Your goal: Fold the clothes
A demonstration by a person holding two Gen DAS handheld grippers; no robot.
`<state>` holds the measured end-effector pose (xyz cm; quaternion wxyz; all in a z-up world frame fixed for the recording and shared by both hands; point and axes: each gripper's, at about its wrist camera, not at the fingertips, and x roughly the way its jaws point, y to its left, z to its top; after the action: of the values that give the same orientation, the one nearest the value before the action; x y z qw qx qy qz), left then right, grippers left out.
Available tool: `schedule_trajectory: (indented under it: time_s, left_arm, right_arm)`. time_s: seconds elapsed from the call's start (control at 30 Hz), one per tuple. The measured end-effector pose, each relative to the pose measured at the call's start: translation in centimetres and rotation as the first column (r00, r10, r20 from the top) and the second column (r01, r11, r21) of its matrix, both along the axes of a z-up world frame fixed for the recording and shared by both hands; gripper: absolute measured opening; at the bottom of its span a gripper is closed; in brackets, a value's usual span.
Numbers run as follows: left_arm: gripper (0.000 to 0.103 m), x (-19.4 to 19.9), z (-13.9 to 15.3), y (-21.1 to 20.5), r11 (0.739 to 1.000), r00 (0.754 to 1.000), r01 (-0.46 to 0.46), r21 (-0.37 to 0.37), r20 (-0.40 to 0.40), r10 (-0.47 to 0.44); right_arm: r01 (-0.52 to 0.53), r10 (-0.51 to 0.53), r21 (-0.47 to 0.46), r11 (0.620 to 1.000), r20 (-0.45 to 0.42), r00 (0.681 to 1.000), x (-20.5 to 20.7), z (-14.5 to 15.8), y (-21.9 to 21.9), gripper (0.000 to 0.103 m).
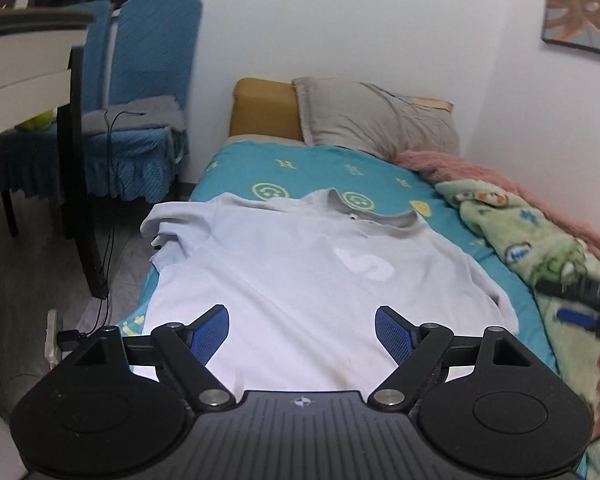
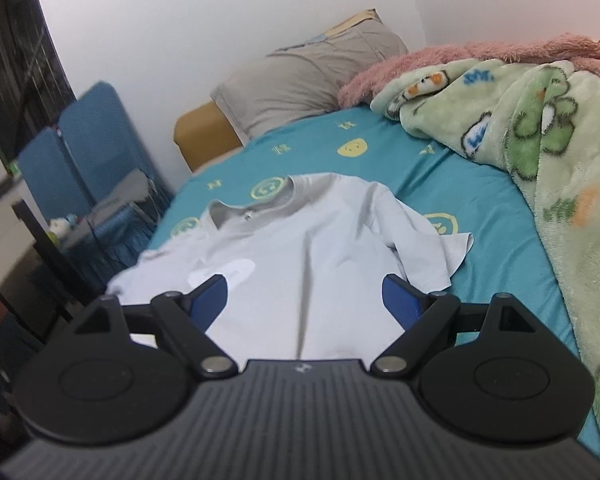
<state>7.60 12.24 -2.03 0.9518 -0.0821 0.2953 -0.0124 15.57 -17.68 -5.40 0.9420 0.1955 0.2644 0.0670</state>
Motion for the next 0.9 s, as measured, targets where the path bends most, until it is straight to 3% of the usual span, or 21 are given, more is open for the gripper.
schedule_trajectory:
  time_s: [0.2, 0.33, 0.43, 0.6, 0.7, 0.8, 0.87, 0.9]
  left_arm:
    - [0.082, -0.4, -0.6, 0.1, 1.000, 1.000, 0.023, -0.019, -0.014, -0.023]
    - [0.082, 0.1, -1.3, 0.0, 0.999, 0.999, 0.042, -0.023, -0.019, -0.043]
    - [0.082, 0.9, -2.2, -0.1, 0.998, 0.998, 0.056, -0.032, -0.034, -0.057]
    - [0.082, 2.7, -3.9, -0.3, 0.995, 0.995, 0.071, -0.069, -0.060, -0.075]
    - [0.081, 3.9, -4.7, -0.8, 0.994, 0.994, 0.083, -0.072, -0.068, -0.088]
    - [0.080, 4.9, -5.4, -1.4, 0.993, 0.992, 0.095, -0.071, -0.074, -0.100]
    - [0.079, 5.2, -5.8, -1.6, 0.992, 0.991, 0.101, -0.072, -0.082, -0.107]
    - [0.079, 5.4, -6.0, -1.7, 0.992, 0.990, 0.104, -0.073, -0.087, -0.111]
  right_arm:
    - [0.044, -0.043, 0.131, 0.990, -0.012, 0.999, -0.3, 0.6, -3.0, 0.072]
    - [0.157, -0.150, 0.198, 0.968, -0.054, 0.987, 3.4, -1.0, -7.4, 0.072]
    - [0.232, -0.189, 0.313, 0.921, -0.163, 0.968, 6.7, -5.1, -11.9, 0.072]
    - [0.330, -0.234, 0.391, 0.859, -0.273, 0.933, 10.2, -11.2, -16.1, 0.068]
    - [0.326, -0.216, 0.406, 0.854, -0.293, 0.931, 12.4, -13.6, -16.0, 0.063]
    - [0.284, -0.184, 0.366, 0.886, -0.285, 0.941, 14.6, -15.0, -15.0, 0.040]
    - [0.251, -0.156, 0.348, 0.903, -0.281, 0.947, 15.9, -15.3, -14.1, 0.032]
    - [0.226, -0.131, 0.336, 0.914, -0.283, 0.950, 16.5, -15.3, -13.6, 0.021]
